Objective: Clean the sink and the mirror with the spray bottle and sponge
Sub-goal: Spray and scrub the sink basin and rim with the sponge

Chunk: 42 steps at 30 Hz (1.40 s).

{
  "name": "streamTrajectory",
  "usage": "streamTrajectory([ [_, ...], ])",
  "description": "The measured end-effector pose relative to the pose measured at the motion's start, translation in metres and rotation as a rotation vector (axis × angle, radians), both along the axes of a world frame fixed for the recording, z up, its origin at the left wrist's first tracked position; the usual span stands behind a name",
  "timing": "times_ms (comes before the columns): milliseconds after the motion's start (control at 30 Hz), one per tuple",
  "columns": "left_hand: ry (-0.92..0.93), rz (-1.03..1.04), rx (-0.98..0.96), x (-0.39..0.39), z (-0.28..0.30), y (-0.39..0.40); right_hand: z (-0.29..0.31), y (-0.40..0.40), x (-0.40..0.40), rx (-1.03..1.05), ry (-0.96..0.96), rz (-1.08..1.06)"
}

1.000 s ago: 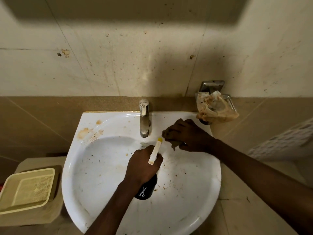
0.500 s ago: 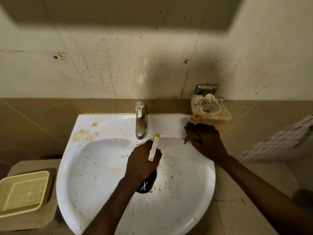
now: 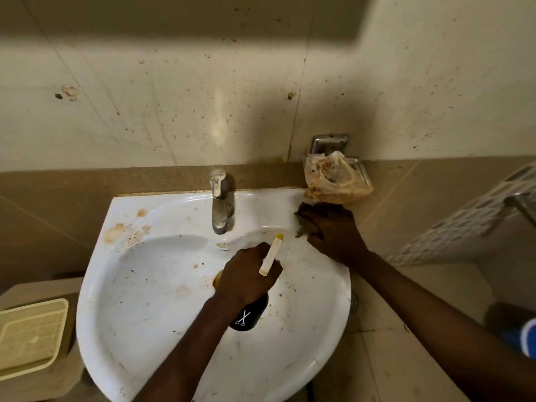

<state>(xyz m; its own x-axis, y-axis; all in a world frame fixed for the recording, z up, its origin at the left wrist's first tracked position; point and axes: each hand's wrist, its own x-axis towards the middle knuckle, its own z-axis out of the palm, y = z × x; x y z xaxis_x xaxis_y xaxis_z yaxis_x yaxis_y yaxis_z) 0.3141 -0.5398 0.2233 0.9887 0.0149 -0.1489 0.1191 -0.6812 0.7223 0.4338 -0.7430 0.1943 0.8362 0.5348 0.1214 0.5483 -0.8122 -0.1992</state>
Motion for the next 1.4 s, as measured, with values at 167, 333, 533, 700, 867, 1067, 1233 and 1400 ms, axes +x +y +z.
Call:
streamTrajectory([
  [167, 0.003, -0.037, 0.063, 0.000, -0.003, -0.007, 0.007, 0.021, 0.003, -0.104, -0.074, 0.025],
  [333, 0.054, -0.089, 0.107, -0.004, -0.006, -0.006, 0.006, -0.016, -0.024, -0.180, -0.095, 0.314],
  [533, 0.048, -0.039, 0.125, -0.010, -0.010, 0.008, 0.008, 0.004, -0.015, -0.246, -0.134, 0.281],
  [700, 0.041, 0.012, 0.179, -0.013, -0.008, 0.018, 0.013, 0.023, 0.003, -0.394, -0.179, 0.491],
  [867, 0.038, 0.064, 0.148, -0.018, -0.003, 0.028, 0.008, 0.007, -0.004, -0.420, -0.318, 0.716],
  [1067, 0.057, 0.057, 0.204, -0.025, -0.010, 0.039, -0.009, 0.072, 0.002, -0.259, -0.555, 0.718],
  [1233, 0.082, 0.062, 0.281, -0.027, -0.004, 0.034, -0.012, 0.035, -0.002, -0.357, -0.380, 0.704],
  [1400, 0.056, 0.085, 0.223, -0.023, 0.004, 0.021, -0.011, 0.014, -0.008, -0.420, -0.384, 0.575],
])
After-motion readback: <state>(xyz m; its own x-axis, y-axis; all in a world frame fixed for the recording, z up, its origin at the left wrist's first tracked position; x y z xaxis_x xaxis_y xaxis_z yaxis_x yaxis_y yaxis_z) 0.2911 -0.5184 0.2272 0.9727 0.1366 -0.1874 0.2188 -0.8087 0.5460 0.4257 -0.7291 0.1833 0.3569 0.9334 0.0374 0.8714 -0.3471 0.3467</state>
